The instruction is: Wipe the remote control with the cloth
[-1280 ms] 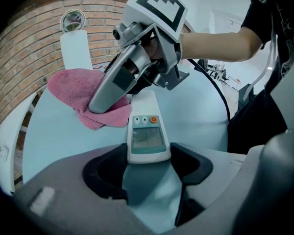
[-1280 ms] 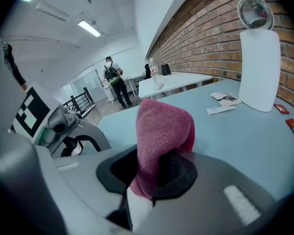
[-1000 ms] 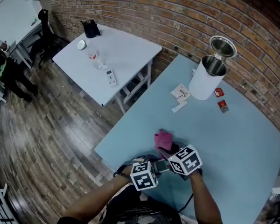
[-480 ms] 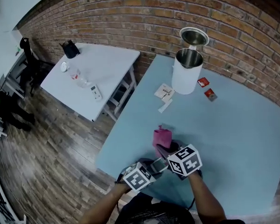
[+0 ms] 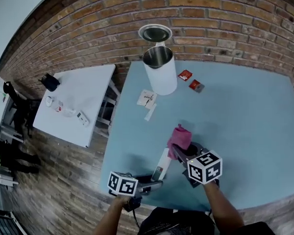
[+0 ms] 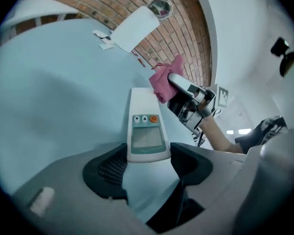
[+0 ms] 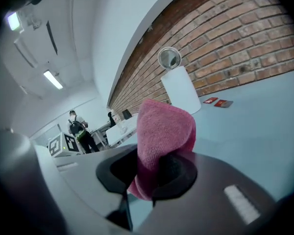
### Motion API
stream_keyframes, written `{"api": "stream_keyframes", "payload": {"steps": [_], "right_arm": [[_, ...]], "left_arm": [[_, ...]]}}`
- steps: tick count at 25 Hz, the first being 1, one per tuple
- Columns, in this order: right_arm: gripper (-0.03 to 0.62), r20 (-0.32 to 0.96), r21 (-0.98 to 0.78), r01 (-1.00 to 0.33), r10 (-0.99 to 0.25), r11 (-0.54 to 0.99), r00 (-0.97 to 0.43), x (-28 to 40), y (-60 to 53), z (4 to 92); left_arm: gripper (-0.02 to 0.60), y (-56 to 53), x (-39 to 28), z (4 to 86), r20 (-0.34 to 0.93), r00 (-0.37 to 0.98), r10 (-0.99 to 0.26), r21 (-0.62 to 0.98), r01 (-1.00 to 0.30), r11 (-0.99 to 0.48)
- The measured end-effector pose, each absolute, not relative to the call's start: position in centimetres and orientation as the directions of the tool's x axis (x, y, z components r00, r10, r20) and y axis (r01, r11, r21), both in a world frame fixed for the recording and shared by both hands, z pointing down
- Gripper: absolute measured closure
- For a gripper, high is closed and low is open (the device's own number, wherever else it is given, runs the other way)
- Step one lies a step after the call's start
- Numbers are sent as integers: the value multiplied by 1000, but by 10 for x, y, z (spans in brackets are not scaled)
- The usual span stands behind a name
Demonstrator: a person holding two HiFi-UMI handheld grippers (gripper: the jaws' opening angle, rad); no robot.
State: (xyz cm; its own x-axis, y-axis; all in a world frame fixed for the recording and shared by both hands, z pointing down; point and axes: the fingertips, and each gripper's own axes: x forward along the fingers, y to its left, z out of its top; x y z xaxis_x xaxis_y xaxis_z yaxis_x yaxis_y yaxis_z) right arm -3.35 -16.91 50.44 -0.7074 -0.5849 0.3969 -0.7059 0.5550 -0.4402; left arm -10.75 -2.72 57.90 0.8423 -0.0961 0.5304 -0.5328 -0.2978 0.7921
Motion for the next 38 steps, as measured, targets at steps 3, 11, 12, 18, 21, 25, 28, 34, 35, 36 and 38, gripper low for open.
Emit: {"api": "stream_keyframes", "payload": {"steps": [3, 11, 12, 18, 21, 25, 28, 34, 35, 36, 38], "right_arm": [[520, 394, -437, -731, -619, 524, -679, -24, -169, 510], [520, 381, -414, -719, -611, 558, -693, -39, -172, 523], [520, 385, -392, -714, -602, 579, -700, -45, -171, 525], [520, 441, -259, -691, -554, 674, -706, -79, -160, 545], [520, 450, -256, -689, -548, 678, -705, -85, -157, 551], [520, 434, -254, -663, -530, 704, -728, -92, -151, 548], [520, 430, -267, -643, -508, 718, -746, -96, -143, 544], [520, 423, -273, -622, -489, 734, -763, -95, -131, 546], [520, 419, -273, -615, -484, 740, -769, -96, -129, 545], [520, 411, -272, -605, -479, 748, -776, -97, -126, 543], [520, 405, -273, -583, -458, 765, -791, -99, -120, 536]], "left_arm": [[307, -15, -104, 574, 404, 910, -93, 898, -413, -150], [307, -14, -106, 548, 51, 956, -290, 992, -16, 122], [307, -15, -107, 546, 22, 949, -313, 990, 21, 136], [307, -22, -117, 540, -90, 891, -445, 969, 181, 166], [307, -22, -117, 539, -115, 872, -476, 962, 218, 166], [307, -21, -112, 538, -121, 868, -481, 959, 226, 168], [305, -21, -110, 538, -121, 869, -479, 960, 224, 165], [305, -21, -107, 538, -129, 863, -488, 960, 233, 157], [305, -21, -106, 539, -129, 863, -489, 960, 232, 156], [305, -22, -106, 539, -130, 861, -491, 960, 233, 155], [305, -23, -104, 538, -132, 858, -497, 959, 237, 153]]}}
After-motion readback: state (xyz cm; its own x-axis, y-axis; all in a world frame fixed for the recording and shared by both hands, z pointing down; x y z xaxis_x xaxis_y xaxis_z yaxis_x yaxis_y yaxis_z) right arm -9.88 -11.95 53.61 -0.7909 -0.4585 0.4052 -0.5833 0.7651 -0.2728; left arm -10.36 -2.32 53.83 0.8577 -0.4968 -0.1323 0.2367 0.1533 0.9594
